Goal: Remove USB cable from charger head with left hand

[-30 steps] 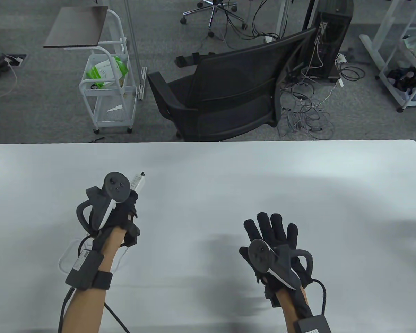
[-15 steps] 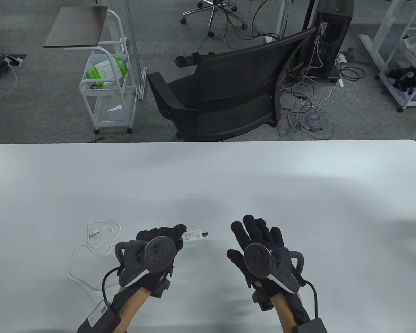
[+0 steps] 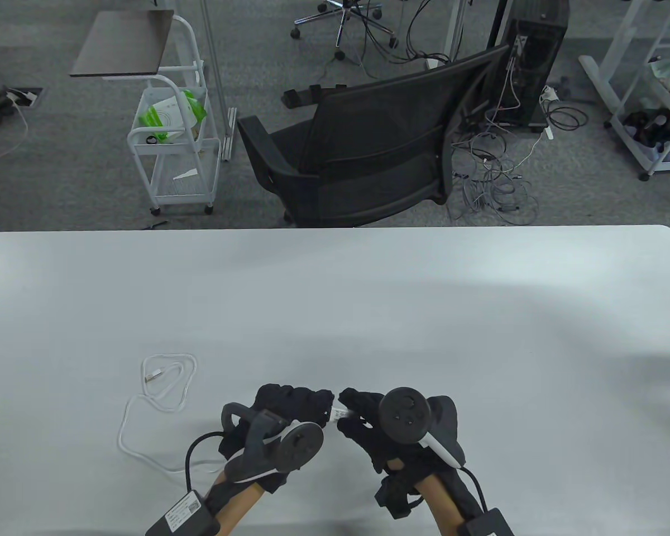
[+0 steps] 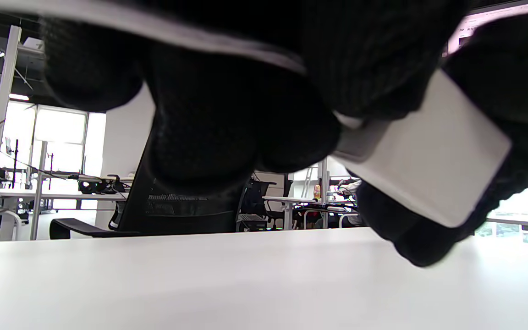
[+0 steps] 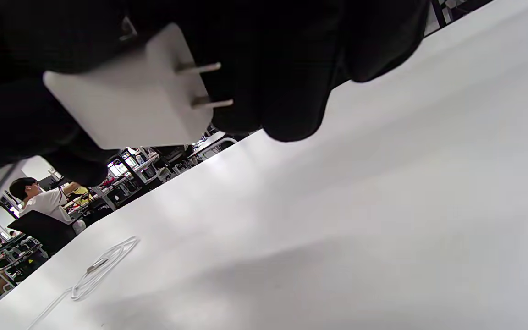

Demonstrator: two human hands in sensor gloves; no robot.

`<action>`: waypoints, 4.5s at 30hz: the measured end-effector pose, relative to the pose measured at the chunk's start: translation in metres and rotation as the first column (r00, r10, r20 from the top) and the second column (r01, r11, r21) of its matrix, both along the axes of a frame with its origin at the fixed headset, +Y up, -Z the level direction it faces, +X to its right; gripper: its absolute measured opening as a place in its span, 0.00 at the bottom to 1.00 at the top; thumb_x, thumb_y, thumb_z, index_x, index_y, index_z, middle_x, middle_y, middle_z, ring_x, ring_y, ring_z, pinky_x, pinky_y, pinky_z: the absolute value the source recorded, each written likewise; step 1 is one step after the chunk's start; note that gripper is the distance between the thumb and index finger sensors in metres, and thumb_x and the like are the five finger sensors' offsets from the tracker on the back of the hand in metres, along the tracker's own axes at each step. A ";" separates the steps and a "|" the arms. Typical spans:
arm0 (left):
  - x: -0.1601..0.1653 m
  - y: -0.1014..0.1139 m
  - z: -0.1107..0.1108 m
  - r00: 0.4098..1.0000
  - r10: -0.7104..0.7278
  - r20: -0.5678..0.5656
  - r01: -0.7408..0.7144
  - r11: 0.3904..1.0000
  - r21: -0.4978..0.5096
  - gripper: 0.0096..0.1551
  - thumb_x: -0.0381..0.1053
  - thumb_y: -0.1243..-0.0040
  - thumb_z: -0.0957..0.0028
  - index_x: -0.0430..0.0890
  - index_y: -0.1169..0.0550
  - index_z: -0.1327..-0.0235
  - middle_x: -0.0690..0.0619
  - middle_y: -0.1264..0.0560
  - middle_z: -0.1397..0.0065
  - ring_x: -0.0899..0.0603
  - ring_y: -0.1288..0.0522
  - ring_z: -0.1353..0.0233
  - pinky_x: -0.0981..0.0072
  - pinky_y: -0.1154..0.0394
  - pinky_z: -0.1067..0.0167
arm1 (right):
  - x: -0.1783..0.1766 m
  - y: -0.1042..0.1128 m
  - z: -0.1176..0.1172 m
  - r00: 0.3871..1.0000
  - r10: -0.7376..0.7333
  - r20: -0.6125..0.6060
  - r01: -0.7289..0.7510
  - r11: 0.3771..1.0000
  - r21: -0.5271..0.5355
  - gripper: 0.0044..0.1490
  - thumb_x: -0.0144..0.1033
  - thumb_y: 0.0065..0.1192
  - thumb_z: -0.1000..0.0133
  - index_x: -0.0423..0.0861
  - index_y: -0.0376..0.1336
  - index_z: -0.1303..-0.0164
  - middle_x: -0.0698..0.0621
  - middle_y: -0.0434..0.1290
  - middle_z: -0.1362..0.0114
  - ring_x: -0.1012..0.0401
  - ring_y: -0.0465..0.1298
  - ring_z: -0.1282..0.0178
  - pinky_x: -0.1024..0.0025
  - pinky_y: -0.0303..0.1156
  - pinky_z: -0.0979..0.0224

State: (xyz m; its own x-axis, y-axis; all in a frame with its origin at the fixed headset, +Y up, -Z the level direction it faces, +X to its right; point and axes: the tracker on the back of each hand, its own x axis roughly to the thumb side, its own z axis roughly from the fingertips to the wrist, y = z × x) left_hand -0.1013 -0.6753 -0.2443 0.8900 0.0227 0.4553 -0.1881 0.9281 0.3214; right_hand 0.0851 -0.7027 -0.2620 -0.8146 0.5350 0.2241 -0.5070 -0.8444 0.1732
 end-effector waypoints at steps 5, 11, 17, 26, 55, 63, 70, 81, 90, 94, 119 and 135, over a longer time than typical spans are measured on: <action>-0.004 0.000 -0.001 0.999 0.044 -0.004 -0.044 0.999 -0.013 0.27 0.55 0.29 0.71 0.52 0.11 0.57 0.57 0.06 0.58 0.48 0.06 0.61 0.46 0.16 0.49 | 0.001 0.000 0.000 0.999 -0.052 -0.009 0.052 0.998 -0.036 0.42 0.60 0.66 0.59 0.56 0.66 0.34 0.54 0.77 0.31 0.54 0.83 0.33 0.47 0.71 0.27; -0.009 -0.001 -0.007 0.995 0.099 -0.025 -0.101 0.992 -0.070 0.27 0.57 0.33 0.69 0.52 0.11 0.57 0.56 0.07 0.62 0.47 0.08 0.66 0.46 0.17 0.53 | -0.003 0.007 0.005 0.999 0.041 0.019 -0.043 0.991 0.129 0.40 0.56 0.75 0.64 0.59 0.68 0.39 0.57 0.79 0.35 0.58 0.85 0.38 0.50 0.73 0.28; -0.012 -0.002 -0.010 0.995 0.095 -0.025 -0.097 0.989 -0.108 0.27 0.59 0.33 0.70 0.52 0.10 0.59 0.56 0.07 0.66 0.46 0.10 0.70 0.47 0.18 0.59 | -0.003 0.011 0.006 0.995 0.098 0.014 -0.099 0.976 0.193 0.39 0.56 0.75 0.65 0.60 0.69 0.40 0.59 0.80 0.36 0.60 0.85 0.39 0.51 0.73 0.27; -0.009 -0.002 -0.015 0.998 0.068 0.003 -0.067 0.992 -0.111 0.25 0.60 0.35 0.71 0.52 0.08 0.67 0.56 0.07 0.69 0.47 0.13 0.76 0.50 0.19 0.69 | 0.003 0.016 0.005 0.987 0.157 0.024 -0.159 0.958 0.238 0.39 0.56 0.75 0.66 0.61 0.70 0.41 0.60 0.80 0.36 0.60 0.86 0.39 0.52 0.73 0.27; -0.039 -0.003 -0.022 0.993 0.079 -0.084 -0.092 0.981 -0.169 0.24 0.54 0.32 0.66 0.53 0.10 0.56 0.55 0.06 0.58 0.45 0.10 0.66 0.48 0.19 0.63 | 0.068 0.011 -0.014 0.900 0.304 0.312 -0.381 0.897 0.223 0.39 0.55 0.74 0.63 0.57 0.69 0.39 0.54 0.75 0.32 0.56 0.81 0.36 0.46 0.69 0.26; -0.031 -0.008 -0.020 0.996 0.031 -0.082 -0.045 0.985 -0.164 0.24 0.56 0.30 0.67 0.55 0.09 0.58 0.54 0.08 0.54 0.46 0.11 0.64 0.49 0.20 0.61 | 0.085 -0.013 -0.028 0.828 0.411 0.380 -0.475 0.876 0.087 0.40 0.54 0.75 0.63 0.59 0.68 0.38 0.56 0.78 0.35 0.57 0.84 0.39 0.48 0.72 0.27; -0.027 -0.012 -0.019 0.996 -0.004 -0.084 -0.011 0.984 -0.176 0.23 0.58 0.30 0.68 0.56 0.09 0.59 0.54 0.10 0.53 0.47 0.12 0.63 0.49 0.20 0.60 | 0.098 -0.040 -0.041 0.815 0.442 0.375 -0.433 0.894 -0.115 0.40 0.54 0.75 0.63 0.60 0.67 0.38 0.57 0.81 0.38 0.58 0.86 0.41 0.49 0.73 0.28; -0.024 -0.014 -0.019 0.997 -0.021 -0.080 0.005 0.979 -0.202 0.24 0.58 0.30 0.68 0.56 0.09 0.59 0.54 0.09 0.54 0.46 0.11 0.64 0.49 0.20 0.60 | 0.111 -0.057 -0.046 0.786 0.487 0.381 -0.422 0.873 -0.247 0.39 0.57 0.67 0.59 0.57 0.68 0.36 0.54 0.78 0.35 0.56 0.82 0.38 0.46 0.70 0.27; -0.019 -0.017 -0.020 0.996 -0.050 -0.070 0.033 0.973 -0.227 0.23 0.57 0.30 0.68 0.56 0.09 0.59 0.54 0.09 0.54 0.46 0.12 0.63 0.49 0.20 0.59 | 0.113 -0.058 -0.049 0.756 0.505 0.416 -0.425 0.862 -0.274 0.39 0.56 0.64 0.57 0.56 0.67 0.34 0.52 0.75 0.32 0.54 0.80 0.36 0.46 0.70 0.28; -0.015 -0.018 -0.018 0.997 -0.054 -0.062 0.039 0.974 -0.225 0.23 0.57 0.30 0.68 0.56 0.09 0.59 0.54 0.09 0.54 0.46 0.12 0.63 0.49 0.20 0.59 | 0.113 -0.056 -0.049 0.755 0.500 0.423 -0.419 0.865 -0.275 0.40 0.55 0.66 0.58 0.57 0.65 0.33 0.54 0.77 0.34 0.57 0.81 0.37 0.47 0.71 0.28; -0.014 -0.021 -0.020 0.995 -0.072 -0.068 0.054 0.969 -0.242 0.24 0.57 0.31 0.67 0.55 0.10 0.58 0.54 0.10 0.52 0.46 0.12 0.62 0.49 0.20 0.58 | 0.115 -0.062 -0.051 0.743 0.532 0.407 -0.423 0.844 -0.331 0.38 0.59 0.52 0.53 0.58 0.65 0.32 0.51 0.72 0.29 0.54 0.77 0.35 0.44 0.67 0.26; -0.002 -0.037 -0.029 0.979 -0.190 -0.067 0.168 0.954 -0.247 0.23 0.55 0.28 0.68 0.57 0.09 0.59 0.56 0.07 0.54 0.47 0.10 0.64 0.49 0.19 0.59 | 0.100 -0.009 -0.035 0.821 0.327 0.467 -0.385 0.922 0.032 0.40 0.61 0.54 0.54 0.58 0.62 0.31 0.52 0.70 0.25 0.52 0.77 0.28 0.43 0.66 0.24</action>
